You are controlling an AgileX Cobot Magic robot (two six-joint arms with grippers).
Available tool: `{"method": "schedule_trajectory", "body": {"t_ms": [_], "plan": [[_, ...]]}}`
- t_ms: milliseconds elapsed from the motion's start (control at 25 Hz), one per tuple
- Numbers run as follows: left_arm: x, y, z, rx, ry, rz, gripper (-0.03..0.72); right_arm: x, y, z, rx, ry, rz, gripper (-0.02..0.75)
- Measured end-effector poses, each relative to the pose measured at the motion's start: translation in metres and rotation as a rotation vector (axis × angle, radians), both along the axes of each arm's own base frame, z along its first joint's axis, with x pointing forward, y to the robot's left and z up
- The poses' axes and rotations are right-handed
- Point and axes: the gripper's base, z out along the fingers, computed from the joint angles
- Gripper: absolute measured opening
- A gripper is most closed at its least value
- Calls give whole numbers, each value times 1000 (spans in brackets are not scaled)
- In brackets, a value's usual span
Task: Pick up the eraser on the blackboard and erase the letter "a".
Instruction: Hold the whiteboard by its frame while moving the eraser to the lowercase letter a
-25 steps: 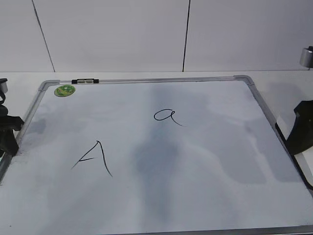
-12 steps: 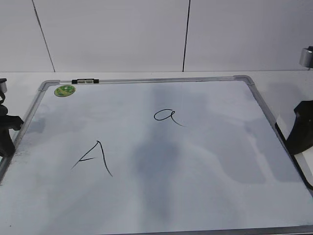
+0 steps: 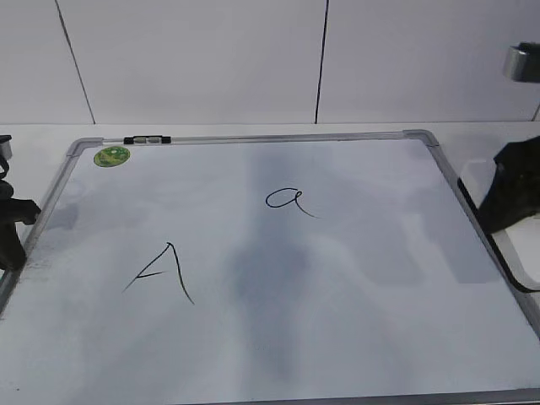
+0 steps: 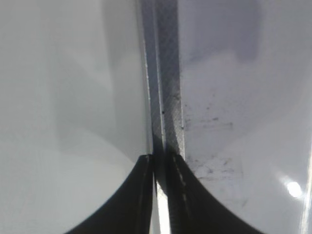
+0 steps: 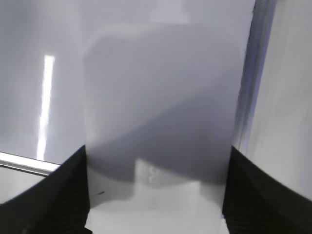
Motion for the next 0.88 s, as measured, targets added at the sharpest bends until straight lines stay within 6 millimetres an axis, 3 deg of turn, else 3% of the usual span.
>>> {"method": "schedule_trajectory", "body": {"t_ms": [120, 400, 880], "plan": [[0, 0, 0, 0, 0, 0, 64, 10, 12, 4, 2, -6, 34, 544], [0, 0, 0, 1, 0, -1, 64, 45, 35, -12, -12, 41, 85, 544], [0, 0, 0, 5, 2, -5, 64, 125, 98, -45, -53, 46, 206, 544]]}}
